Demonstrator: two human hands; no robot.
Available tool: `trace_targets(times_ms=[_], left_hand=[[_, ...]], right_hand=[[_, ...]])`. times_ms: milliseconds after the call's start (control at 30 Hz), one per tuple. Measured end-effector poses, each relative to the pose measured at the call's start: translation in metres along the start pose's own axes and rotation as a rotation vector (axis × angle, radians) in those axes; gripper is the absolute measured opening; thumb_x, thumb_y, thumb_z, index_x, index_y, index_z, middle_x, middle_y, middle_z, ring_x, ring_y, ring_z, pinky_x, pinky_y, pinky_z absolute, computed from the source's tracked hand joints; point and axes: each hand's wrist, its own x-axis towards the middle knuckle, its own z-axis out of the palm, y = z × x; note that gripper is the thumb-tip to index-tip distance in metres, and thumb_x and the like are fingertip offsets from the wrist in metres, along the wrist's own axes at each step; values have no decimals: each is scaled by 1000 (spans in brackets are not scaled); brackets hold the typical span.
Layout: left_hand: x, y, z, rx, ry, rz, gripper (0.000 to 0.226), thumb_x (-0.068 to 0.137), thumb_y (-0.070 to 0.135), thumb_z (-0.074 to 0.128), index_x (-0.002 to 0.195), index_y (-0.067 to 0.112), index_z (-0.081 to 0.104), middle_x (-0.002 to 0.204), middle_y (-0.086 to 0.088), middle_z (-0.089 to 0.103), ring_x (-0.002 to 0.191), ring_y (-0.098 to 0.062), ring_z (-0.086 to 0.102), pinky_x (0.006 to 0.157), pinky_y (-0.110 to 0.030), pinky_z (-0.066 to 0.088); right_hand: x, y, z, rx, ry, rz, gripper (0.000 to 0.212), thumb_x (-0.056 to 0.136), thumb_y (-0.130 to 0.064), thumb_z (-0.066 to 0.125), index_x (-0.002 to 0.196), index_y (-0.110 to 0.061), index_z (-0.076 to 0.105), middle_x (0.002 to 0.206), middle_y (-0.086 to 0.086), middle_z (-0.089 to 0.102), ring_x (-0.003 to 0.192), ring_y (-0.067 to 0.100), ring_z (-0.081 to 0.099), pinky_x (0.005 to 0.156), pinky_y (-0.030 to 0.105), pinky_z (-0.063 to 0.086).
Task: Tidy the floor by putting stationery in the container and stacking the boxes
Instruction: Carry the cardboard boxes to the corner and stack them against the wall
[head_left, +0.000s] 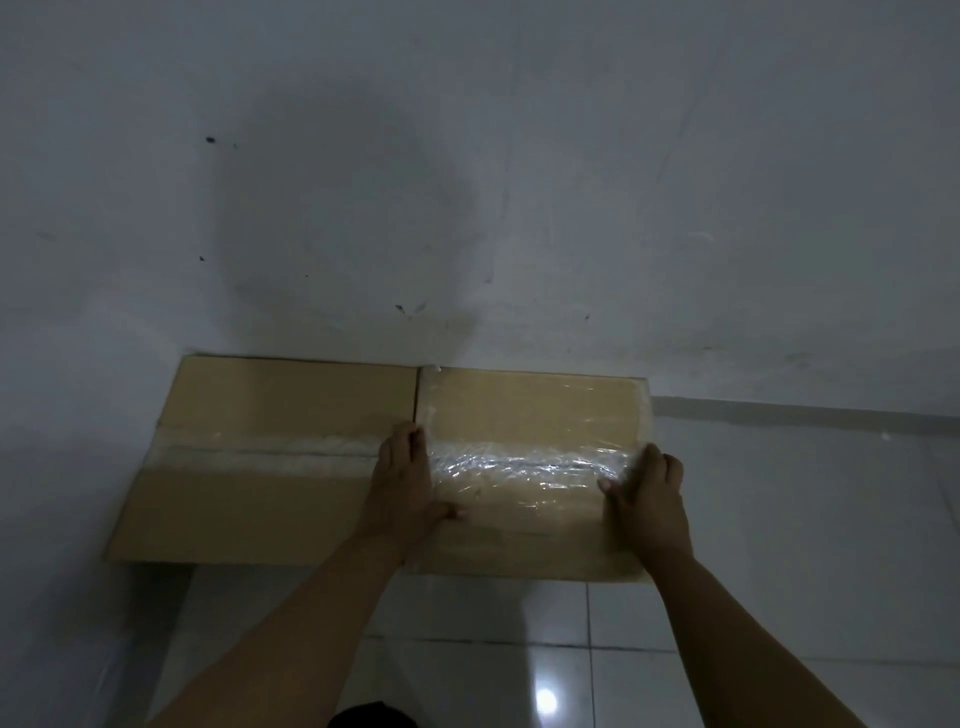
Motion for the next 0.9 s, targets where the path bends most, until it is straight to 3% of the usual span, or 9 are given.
trace_targets(times_ms=[133, 267, 367, 467, 667, 900], left_hand=[[-1, 16, -13, 21, -35, -53, 104, 59, 39, 83, 139, 5, 27, 143, -10, 17, 132, -30, 22, 110, -33, 29], [-21, 29, -39, -61, 40, -29, 79, 72, 24, 71, 139, 9, 34, 142, -12, 20, 129, -32, 25, 105, -36, 33], [-50, 41, -72, -128, 2, -32, 79, 70, 34, 73, 138, 12, 39, 139, -14, 29, 126, -31, 30, 103, -36, 32], [-82, 65, -118, -104, -52, -61, 88, 61, 53, 56, 139, 17, 37, 135, -11, 36, 125, -29, 35, 101, -37, 32], [-146, 123, -226, -116, -22, 27, 74, 76, 23, 70, 141, 11, 37, 133, -16, 40, 123, -34, 40, 102, -40, 35], [-192, 192, -363, -88, -2, 83, 74, 83, 24, 66, 146, 16, 28, 143, -12, 36, 131, -28, 36, 107, -37, 33]], right_hand=[[-3, -11, -11, 24, -39, 43, 71, 84, -39, 66, 139, -9, 32, 139, 15, 37, 117, 35, 50, 92, 44, 45], [-19, -33, -44, 105, -40, 50, 60, 87, -35, 62, 137, -10, 41, 134, 14, 53, 121, 34, 52, 97, 41, 45], [-52, -55, -74, 62, -65, -35, 60, 88, -36, 60, 140, -15, 40, 139, 9, 50, 124, 29, 50, 101, 40, 43], [-89, -83, -112, -18, -83, -45, 63, 89, -41, 58, 144, -18, 36, 145, 6, 45, 130, 26, 45, 105, 39, 38], [-163, -153, -211, -64, -99, -103, 60, 90, -41, 56, 143, -18, 37, 145, 4, 45, 132, 23, 43, 106, 35, 34], [-228, -254, -332, -36, -36, -170, 55, 92, -37, 53, 141, -17, 39, 143, 6, 47, 128, 26, 47, 102, 35, 38]])
